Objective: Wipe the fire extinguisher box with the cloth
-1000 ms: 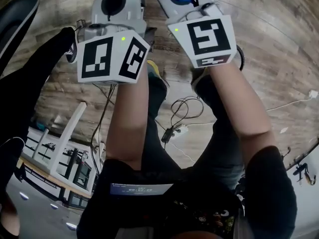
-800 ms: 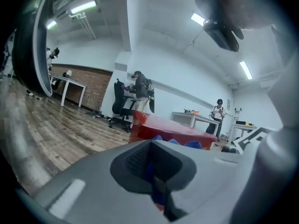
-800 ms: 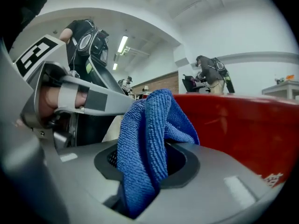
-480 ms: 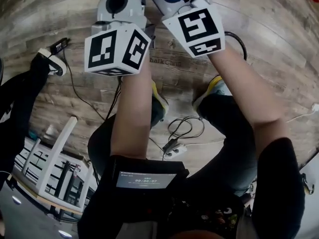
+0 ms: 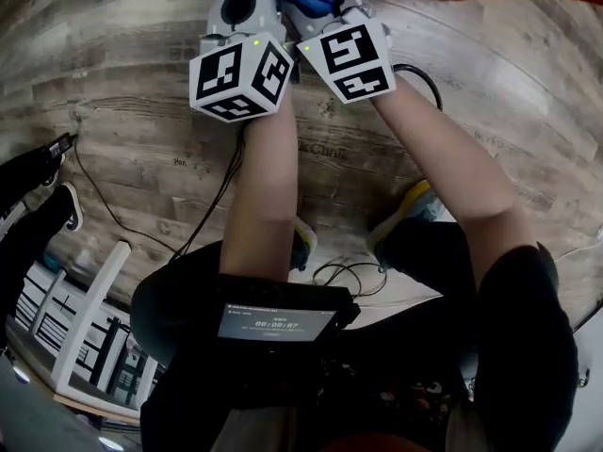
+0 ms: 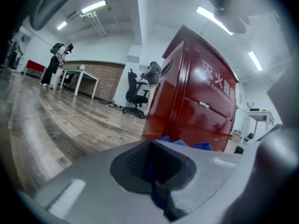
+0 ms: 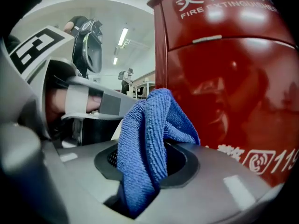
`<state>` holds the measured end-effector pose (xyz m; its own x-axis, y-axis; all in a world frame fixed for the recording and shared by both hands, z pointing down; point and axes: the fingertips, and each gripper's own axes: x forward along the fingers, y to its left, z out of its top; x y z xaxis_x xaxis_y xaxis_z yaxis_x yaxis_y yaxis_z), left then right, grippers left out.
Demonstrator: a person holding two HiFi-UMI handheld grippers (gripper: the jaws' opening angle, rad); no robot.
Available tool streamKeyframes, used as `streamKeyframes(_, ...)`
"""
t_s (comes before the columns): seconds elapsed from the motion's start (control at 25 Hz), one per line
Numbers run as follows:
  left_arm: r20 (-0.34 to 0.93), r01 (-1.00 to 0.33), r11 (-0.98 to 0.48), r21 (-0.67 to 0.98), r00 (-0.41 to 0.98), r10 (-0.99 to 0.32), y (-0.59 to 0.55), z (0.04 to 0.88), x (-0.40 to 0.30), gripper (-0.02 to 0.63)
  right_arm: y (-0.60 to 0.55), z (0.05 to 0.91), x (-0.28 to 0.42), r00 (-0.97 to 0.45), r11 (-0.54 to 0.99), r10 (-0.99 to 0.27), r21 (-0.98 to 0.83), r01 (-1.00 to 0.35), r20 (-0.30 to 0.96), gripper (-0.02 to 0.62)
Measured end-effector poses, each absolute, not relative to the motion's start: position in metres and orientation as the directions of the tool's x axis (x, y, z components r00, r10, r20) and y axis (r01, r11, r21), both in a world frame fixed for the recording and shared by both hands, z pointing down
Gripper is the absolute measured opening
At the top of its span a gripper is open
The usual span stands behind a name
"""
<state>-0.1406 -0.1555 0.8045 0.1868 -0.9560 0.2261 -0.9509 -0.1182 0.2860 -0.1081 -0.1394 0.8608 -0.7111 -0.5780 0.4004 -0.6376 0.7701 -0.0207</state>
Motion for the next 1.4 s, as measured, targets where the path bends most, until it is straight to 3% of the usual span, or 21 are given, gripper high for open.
streamKeyframes(0.44, 0.261, -0.961, -0.099, 0.258, 0.168, -0.951, -0.151, 0.830, -0.132, 0.100, -0.142, 0.887, -0.084, -0.677, 0.734, -0.600, -0.042, -0.678, 0.427, 0.173)
streamKeyframes(1.04, 0.268, -0.860, -0.361, 0.359, 0.466, -0.843, -0.178, 0.875, 0.059, 0.100, -0.173, 0.936, 0.149, -0.320, 0.416, -0.795, 0.079, -0.906, 0.515, 0.173)
streamKeyframes(1.2, 0.270, -0.877, -0.340, 0.339, 0.437, -0.858, -0.179, 0.866, 0.046, 0.100, -0.173, 0.920, 0.129, -0.356, 0.435, -0.794, 0.053, -0.899, 0.492, 0.173)
streamKeyframes(1.4, 0.291, -0.936, -0.216, 0.278, 0.296, -0.910, -0.167, 0.840, -0.026, 0.100, -0.159, 0.876, 0.049, -0.490, 0.555, -0.756, 0.027, -0.831, 0.434, 0.173)
